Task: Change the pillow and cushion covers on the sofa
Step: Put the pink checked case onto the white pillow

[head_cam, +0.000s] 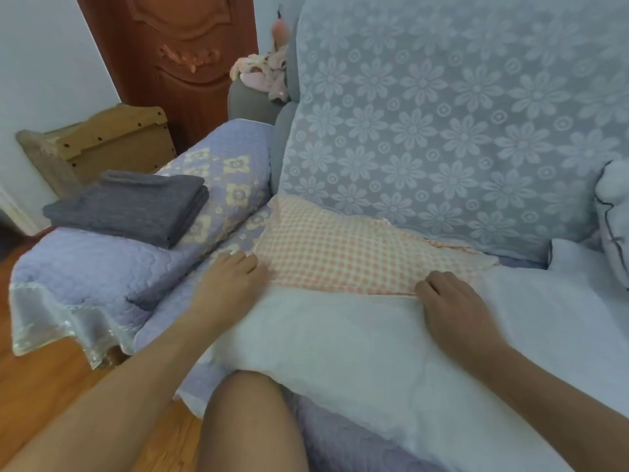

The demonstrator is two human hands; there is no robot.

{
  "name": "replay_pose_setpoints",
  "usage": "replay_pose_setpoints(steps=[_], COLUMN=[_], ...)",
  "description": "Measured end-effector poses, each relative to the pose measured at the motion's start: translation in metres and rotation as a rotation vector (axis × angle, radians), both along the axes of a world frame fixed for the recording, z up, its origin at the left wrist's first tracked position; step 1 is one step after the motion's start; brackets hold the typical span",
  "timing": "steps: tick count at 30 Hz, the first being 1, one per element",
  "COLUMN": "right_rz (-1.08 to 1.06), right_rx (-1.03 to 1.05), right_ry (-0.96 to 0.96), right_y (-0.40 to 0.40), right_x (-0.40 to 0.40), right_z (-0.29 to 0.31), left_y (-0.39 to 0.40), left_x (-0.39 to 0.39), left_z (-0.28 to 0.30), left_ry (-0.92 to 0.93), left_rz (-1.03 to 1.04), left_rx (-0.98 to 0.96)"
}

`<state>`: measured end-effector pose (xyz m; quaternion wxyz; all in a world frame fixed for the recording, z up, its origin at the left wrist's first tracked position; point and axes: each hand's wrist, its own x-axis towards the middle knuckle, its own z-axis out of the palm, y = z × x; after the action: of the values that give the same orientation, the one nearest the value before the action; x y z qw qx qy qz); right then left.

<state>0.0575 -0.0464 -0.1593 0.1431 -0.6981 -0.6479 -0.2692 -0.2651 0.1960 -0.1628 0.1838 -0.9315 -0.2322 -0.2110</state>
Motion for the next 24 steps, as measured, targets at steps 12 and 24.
replay_pose_setpoints(steps=[12, 24], right_rz=[-0.795, 0.119], right_rx=[0.145, -0.308], right_ry=[0.378, 0.237], right_y=[0.001, -0.095], right_x=[0.103, 0.066], right_z=[0.062, 0.021], left_y=[-0.022, -0.024], left_x=[0.022, 0.012], left_z=[-0.025, -0.022], left_ry=[0.101, -0.241], left_rz=[0.206, 0.373], left_rx=[-0.296, -0.546])
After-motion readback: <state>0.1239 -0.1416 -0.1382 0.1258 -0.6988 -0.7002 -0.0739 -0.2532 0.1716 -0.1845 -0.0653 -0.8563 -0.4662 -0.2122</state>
